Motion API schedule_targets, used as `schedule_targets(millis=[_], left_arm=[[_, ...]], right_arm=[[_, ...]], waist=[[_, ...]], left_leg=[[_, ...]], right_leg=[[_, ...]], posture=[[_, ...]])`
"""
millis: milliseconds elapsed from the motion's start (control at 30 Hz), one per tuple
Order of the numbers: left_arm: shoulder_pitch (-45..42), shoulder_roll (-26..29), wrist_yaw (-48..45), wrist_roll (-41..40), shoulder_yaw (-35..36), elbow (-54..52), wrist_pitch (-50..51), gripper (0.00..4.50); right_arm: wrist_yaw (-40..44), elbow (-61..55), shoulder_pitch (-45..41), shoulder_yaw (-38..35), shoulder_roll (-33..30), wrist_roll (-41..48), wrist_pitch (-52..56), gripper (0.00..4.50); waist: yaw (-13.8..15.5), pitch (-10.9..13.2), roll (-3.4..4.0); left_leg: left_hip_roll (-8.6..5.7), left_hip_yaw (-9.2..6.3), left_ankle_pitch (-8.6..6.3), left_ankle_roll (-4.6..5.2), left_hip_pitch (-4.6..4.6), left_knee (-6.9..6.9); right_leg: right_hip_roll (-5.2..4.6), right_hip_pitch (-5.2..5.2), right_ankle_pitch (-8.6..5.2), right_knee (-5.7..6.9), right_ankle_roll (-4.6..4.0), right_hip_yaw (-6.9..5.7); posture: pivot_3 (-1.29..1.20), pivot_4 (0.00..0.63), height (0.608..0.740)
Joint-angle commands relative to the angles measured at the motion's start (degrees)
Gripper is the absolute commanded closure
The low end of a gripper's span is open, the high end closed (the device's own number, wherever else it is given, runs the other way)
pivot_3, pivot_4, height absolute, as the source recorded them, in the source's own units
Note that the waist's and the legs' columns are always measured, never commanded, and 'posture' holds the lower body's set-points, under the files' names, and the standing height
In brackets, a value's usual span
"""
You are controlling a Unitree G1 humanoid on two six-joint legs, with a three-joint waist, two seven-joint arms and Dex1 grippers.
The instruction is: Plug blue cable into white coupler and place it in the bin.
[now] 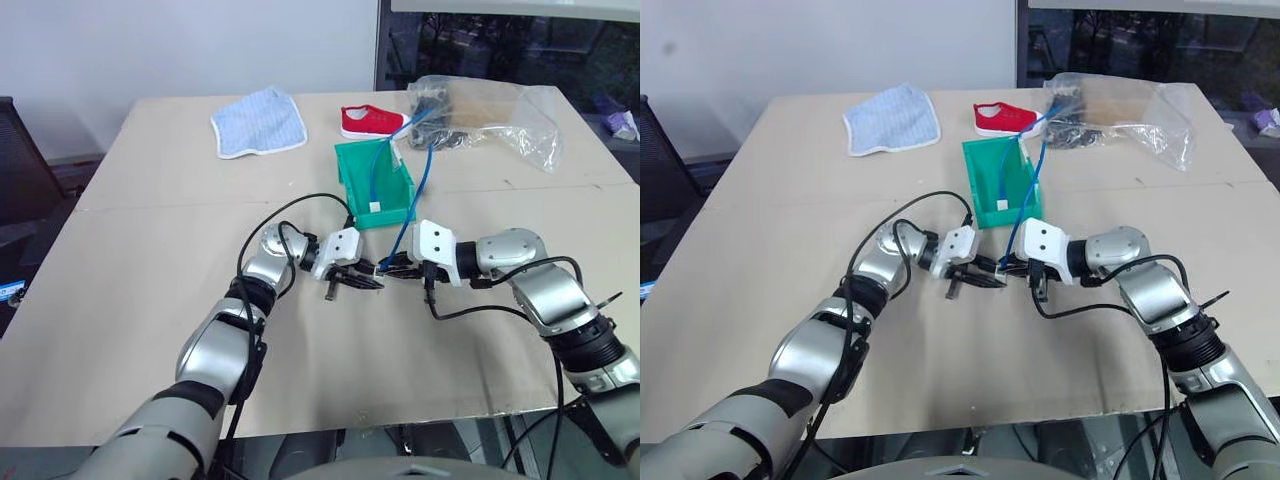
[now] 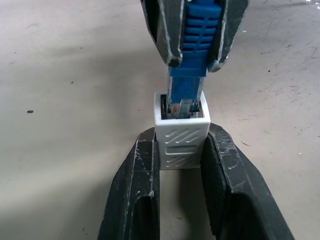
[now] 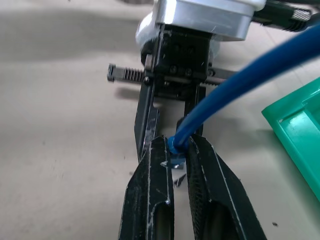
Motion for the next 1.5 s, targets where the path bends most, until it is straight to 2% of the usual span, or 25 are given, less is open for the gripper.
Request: schedule_targets(millis=[33,100,200,233,367,467,633,867,967,1000,1100,1133,1167,1233,1367,1500], left_arm=[[-0.85,-0.24,-0.71,-0.42,0.78,-0.53,-0.73,3.98],[-0.5,-0.21,-0.53,-0.26,0.89,-0.61,-0.89,3.98],[0.08,-0.11,-0.31,-0.38,1.25,-0.95,-0.59,3.98],[0.27,-0.13,-0.26,-0.42,1.37,-1.08,-0.5,3.98],[0.6,-0.38,-0.03,-0.16,1.55,-1.12,-0.64,3.98],[0.49,-0.41,0.28,-0.31,1.91,-1.33,-0.35,3.98],[0.53,-0.08,0.31,-0.52,2.15,-1.59,-0.04,3.98],[0.75,0.91,0.49,-0.45,2.58,-2.13,0.88,3.98],[0.73,1.47,0.64,-2.22,4.06,-4.53,5.52,3.98],[1.3,2.1,1.08,-2.48,4.37,-6.48,6.36,2.94],[4.6,4.11,4.73,-4.09,6.41,-15.45,9.64,2.07],[6.18,4.99,5.36,-5.31,7.27,-19.84,12.41,1.49],[8.38,6.19,6.22,-7.08,8.37,-25.83,16.39,1.16],[13.53,8.94,9.39,-11.52,11.15,-40.44,26.61,0.17],[21.39,13.23,21.02,-19.68,17.64,-67.17,47.51,0.07],[24.25,14.66,33.86,-24.14,22.77,-81.23,64.03,0.07]], right_arm=[[0.05,8.95,4.39,6.2,0.69,-4.94,-0.12,4.5],[-2.86,8.0,3.48,-1.1,6.76,3.21,2.9,4.5],[-3.91,6.41,1.78,-7.69,10.64,9.57,5.39,4.5],[-3.81,6.44,1.67,-7.69,10.62,9.25,5.74,4.5],[0.09,7.88,3.58,1.29,5.36,0.54,2.02,4.5],[0.07,9.62,4.2,3.61,4.45,-1.44,1.77,4.5],[-2.4,11.67,4.39,2.08,7.23,-0.44,1.21,4.5],[0.5,5.07,2.89,-7.6,8.63,12.46,8.29,4.5],[-0.57,4.58,0.53,-10.63,8.25,14.6,9.98,4.5],[-0.77,4.49,-0.55,-11.57,7.98,15.21,10.67,4.5],[-1.68,3.64,-3.5,-14.3,7.31,18.03,14.74,4.5],[-2.06,3.42,-4.39,-15.03,7.11,18.8,16.06,4.5],[-2.57,3.38,-5.47,-15.72,6.77,19.31,17.31,4.5],[-3.57,4.06,-7.82,-17.04,5.97,19.94,19.35,4.5],[-6.68,11.06,-15.96,-19.51,5.66,20.59,24.56,4.5],[-7.75,21.16,-24.72,-17.88,6.85,17.63,24.24,4.5]], waist=[[-0.02,-0.15,-0.11],[-0.19,-0.15,-0.14],[-0.45,-0.13,-0.13],[-0.57,-0.13,-0.13],[-0.6,-0.13,-0.1],[-0.56,-0.15,-0.11],[-0.53,-0.15,-0.12],[-0.85,-0.14,-0.11],[-0.88,-0.1,-0.1],[-0.95,-0.1,-0.1],[-1.53,-0.04,-0.04],[-1.62,-0.01,-0.02],[-1.76,0.0,-0.01],[-1.88,0.04,0.01],[-1.51,0.21,0.12],[-1.12,0.23,0.13]], left_leg=[[0.0,0.0,-0.01,0.01,0.07,0.0],[0.01,0.02,-0.13,0.22,0.26,-0.03],[0.1,0.02,-0.15,0.24,0.45,-0.17],[0.11,0.02,-0.14,0.24,0.45,-0.23],[0.1,0.01,-0.14,0.23,0.44,-0.3],[0.08,0.02,-0.14,0.23,0.49,-0.31],[0.09,0.02,-0.14,0.23,0.59,-0.31],[0.12,-0.02,-0.14,0.23,0.52,-0.33],[0.11,-0.01,-0.13,0.22,0.38,-0.35],[0.1,-0.01,-0.11,0.19,0.22,-0.34],[0.1,-0.03,0.02,-0.03,-0.2,-0.26],[0.11,-0.02,0.02,-0.03,-0.24,-0.26],[0.11,0.0,0.02,-0.03,-0.26,-0.27],[0.14,0.02,0.02,-0.03,-0.28,-0.35],[0.17,0.05,0.02,-0.03,-0.34,-0.44],[0.11,0.13,0.01,-0.03,-0.33,-0.44]], right_leg=[[0.0,0.06,0.0,0.01,0.0,0.01],[0.02,0.2,0.0,0.02,0.0,0.04],[0.1,0.33,0.05,0.07,-0.09,0.1],[0.1,0.29,0.07,0.08,-0.12,0.12],[0.11,0.23,0.09,0.1,-0.15,0.1],[0.1,0.27,0.08,0.02,-0.13,0.08],[0.1,0.35,0.08,0.03,-0.14,0.08],[0.13,0.33,0.09,0.06,-0.15,0.08],[0.1,0.22,0.09,0.0,-0.15,0.08],[0.09,0.07,0.09,0.02,-0.15,0.08],[0.07,-0.35,0.1,0.06,-0.15,0.08],[0.05,-0.39,0.1,0.06,-0.15,0.12],[0.04,-0.43,0.1,0.06,-0.15,0.17],[-0.16,-0.5,0.1,0.04,-0.16,0.24],[-0.12,-0.68,0.09,0.03,-0.17,0.43],[-0.15,-0.66,0.11,0.05,-0.16,0.48]], posture=[[0.0,0.15,0.74],[0.0,0.15,0.74],[0.0,0.15,0.74],[0.0,0.15,0.74],[0.0,0.15,0.74],[0.0,0.15,0.74],[0.0,0.15,0.74],[0.0,0.15,0.74],[0.0,0.15,0.74],[0.0,0.15,0.74],[0.0,0.15,0.74],[0.0,0.15,0.74],[0.0,0.15,0.74],[0.0,0.15,0.74],[0.0,0.15,0.74],[0.0,0.15,0.74]])
